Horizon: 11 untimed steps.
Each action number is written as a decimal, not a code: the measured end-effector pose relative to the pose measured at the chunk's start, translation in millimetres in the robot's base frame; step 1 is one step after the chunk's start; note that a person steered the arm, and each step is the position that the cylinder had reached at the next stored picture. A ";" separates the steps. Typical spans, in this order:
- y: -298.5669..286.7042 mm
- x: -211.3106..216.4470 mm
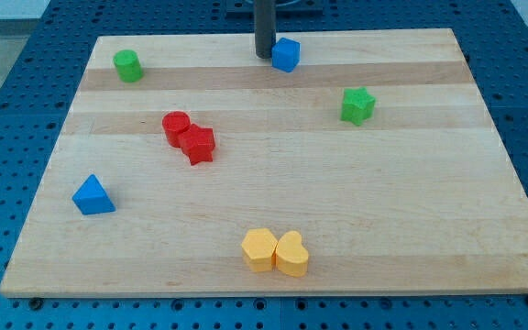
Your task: Point at the green star
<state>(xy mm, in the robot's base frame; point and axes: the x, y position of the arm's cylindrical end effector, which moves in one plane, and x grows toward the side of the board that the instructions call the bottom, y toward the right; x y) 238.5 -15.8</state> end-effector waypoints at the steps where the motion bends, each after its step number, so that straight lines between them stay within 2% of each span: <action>1: -2.3 1.0; 2: -38.4 17.1; 5: -46.7 29.6; 6: -27.1 65.6; 9: 69.1 138.9; 11: 92.7 149.6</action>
